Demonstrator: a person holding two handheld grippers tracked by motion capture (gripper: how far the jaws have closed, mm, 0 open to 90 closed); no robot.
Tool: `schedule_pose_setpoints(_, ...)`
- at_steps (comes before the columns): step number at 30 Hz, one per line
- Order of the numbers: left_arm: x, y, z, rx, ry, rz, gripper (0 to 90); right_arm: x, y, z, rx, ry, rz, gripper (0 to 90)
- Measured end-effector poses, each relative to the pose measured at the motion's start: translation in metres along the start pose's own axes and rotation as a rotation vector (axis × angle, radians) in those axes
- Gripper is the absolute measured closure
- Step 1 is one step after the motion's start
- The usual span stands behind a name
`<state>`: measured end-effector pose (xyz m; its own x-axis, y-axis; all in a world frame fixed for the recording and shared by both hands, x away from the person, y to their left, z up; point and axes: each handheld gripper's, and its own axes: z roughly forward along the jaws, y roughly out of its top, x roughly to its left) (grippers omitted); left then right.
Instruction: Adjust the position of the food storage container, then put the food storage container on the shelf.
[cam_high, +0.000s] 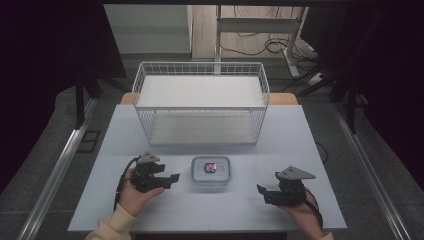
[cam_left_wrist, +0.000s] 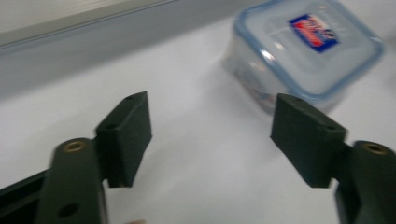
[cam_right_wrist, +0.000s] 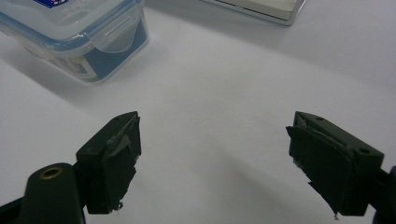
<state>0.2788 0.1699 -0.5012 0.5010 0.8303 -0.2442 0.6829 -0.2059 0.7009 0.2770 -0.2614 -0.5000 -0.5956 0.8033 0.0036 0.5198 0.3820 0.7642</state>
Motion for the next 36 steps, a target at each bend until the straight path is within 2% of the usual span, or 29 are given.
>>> schedule_pose_setpoints(4,0.004,0.0,0.0,-0.003,-0.014,-0.037,25.6,0.0,0.0,0.0,0.001,0.005,-0.004,16.8)
schedule_pose_setpoints(9,0.008,0.0,0.0,-0.006,-0.007,-0.063,21.9,0.0,0.001,0.0,-0.006,0.008,-0.002,16.8)
schedule_pose_setpoints(13,0.01,0.0,0.0,-0.005,-0.027,-0.084,21.2,0.001,0.001,0.0,-0.009,0.013,-0.01,16.8)
schedule_pose_setpoints(22,0.01,0.0,-0.001,-0.002,-0.022,-0.069,18.7,0.001,0.003,-0.001,-0.021,0.03,-0.024,16.5)
schedule_pose_setpoints(31,0.011,0.002,0.003,0.004,-0.065,-0.056,18.0,0.008,0.011,-0.003,-0.059,0.065,-0.028,18.1)
schedule_pose_setpoints(36,0.013,0.005,0.004,0.004,-0.074,-0.068,17.8,0.013,0.019,0.001,-0.064,0.106,-0.003,18.5)
